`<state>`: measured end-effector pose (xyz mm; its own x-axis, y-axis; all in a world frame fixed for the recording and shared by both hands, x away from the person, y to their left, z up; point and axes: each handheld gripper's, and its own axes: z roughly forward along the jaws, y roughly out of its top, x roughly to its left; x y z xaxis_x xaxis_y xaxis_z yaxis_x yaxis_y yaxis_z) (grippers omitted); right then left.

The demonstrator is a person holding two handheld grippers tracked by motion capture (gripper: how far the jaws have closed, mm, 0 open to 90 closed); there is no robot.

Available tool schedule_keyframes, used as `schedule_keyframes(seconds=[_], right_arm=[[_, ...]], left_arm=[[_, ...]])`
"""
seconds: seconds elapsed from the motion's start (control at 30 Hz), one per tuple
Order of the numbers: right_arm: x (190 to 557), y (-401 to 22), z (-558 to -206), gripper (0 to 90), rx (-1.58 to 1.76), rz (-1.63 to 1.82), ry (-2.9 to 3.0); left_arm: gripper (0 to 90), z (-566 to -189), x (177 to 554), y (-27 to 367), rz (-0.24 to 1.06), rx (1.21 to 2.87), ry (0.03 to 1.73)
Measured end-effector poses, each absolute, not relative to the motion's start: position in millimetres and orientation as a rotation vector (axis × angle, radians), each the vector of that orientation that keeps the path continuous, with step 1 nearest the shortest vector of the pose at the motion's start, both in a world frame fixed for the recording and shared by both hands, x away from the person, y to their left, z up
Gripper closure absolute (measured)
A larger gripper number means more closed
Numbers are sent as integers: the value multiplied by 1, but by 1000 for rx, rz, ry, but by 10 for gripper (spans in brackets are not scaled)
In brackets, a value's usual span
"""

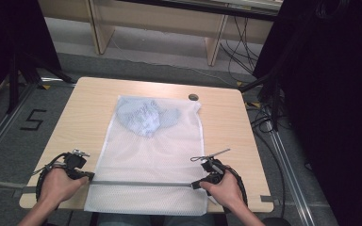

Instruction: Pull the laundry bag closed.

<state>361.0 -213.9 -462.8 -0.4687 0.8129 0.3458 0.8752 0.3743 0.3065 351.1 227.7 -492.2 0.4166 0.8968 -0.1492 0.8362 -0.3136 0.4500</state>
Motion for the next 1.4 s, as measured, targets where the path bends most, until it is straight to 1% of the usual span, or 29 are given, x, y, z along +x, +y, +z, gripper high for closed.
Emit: schedule_keyframes(seconds=[0.67, 1.07, 1.4], right_arm=[[361, -226, -463, 870, -1562, -690, -2481], [365, -242, -469, 869, -1446, -709, -2603], [364, -246, -471, 869, -1485, -711, -2587]], left_arm=[[900, -492, 351, 228, 176, 2221, 1469], [900, -492, 351, 228, 176, 2221, 1469], [900, -492, 351, 228, 174, 2224, 1470]])
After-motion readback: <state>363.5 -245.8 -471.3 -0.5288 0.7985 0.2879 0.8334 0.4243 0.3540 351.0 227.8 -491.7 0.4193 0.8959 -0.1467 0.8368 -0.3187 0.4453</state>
